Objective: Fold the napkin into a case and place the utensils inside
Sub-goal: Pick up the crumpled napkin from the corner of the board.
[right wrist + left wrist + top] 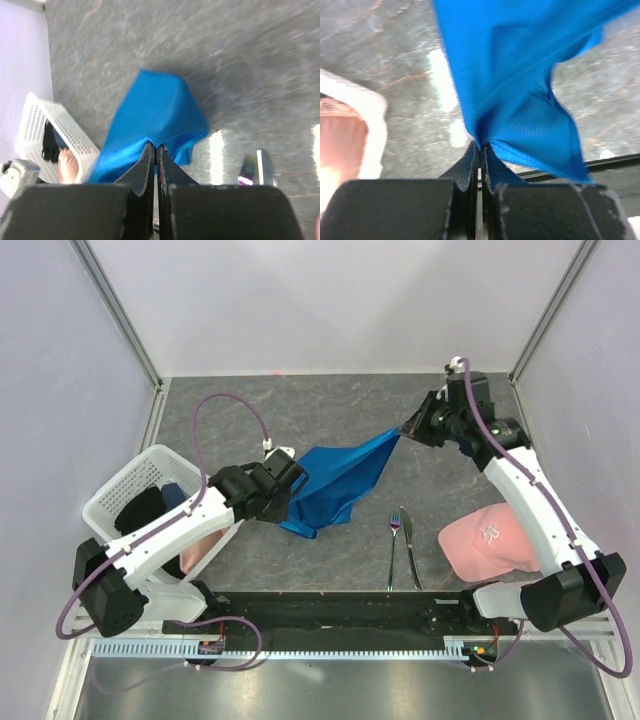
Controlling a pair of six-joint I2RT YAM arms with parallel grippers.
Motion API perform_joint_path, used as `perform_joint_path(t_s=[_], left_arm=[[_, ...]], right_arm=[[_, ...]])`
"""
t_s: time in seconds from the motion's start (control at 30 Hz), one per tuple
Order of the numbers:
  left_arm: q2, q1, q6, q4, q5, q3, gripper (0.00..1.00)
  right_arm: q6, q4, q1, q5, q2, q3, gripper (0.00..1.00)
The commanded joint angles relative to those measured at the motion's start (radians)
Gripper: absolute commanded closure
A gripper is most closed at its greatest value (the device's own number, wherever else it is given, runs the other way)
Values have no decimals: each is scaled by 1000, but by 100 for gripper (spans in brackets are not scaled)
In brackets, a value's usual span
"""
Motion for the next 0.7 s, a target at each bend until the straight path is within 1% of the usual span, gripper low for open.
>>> perform_joint_path(t_s=[0.0,0.03,0.07,0.13,0.17,0.23,0.27,0.3,0.33,0.37,0.4,0.43,0.5,0.53,0.57,0.63,0.67], left_arm=[[44,24,75,-73,-73,41,92],[53,35,72,-73,-65,44,88],[59,38,69,-71,-50,52,77],[64,50,48,-74,-7,55,65],[59,56,34,-88,25,58,57],[15,66,-6,-88,65,53,52],[-4,66,-18,-79,91,33,50],[-34,66,-24,-38,165,17,50],[-44,66,-38,-12,206,-5,50],[-51,64,-47,14,274,-57,51],[-53,64,-58,82,286,-86,51],[-42,61,-60,108,321,-114,51],[-24,57,-57,160,314,-165,52],[-6,49,-37,177,294,-171,53],[10,46,-24,192,243,-177,55],[40,46,28,223,220,-168,55],[83,44,41,229,209,-148,55]], right_arm=[[-64,-137,-68,47,-11,159,100],[-67,-139,-70,51,-6,176,100],[-69,-140,-71,55,-2,182,100],[-72,-155,-74,55,17,196,100],[-72,-155,-74,55,18,196,100],[-67,-154,-74,48,26,196,100],[-63,-157,-76,47,28,198,100],[-58,-157,-76,45,31,198,100],[-54,-155,-78,42,34,199,100],[-48,-154,-78,38,38,202,100],[-46,-155,-78,26,49,204,100],[-46,-155,-78,18,55,211,100],[-49,-155,-76,9,64,216,100],[-52,-154,-76,4,66,216,100],[-54,-155,-78,2,66,216,100],[-55,-155,-79,-7,66,210,100],[-55,-155,-82,-11,66,208,100]])
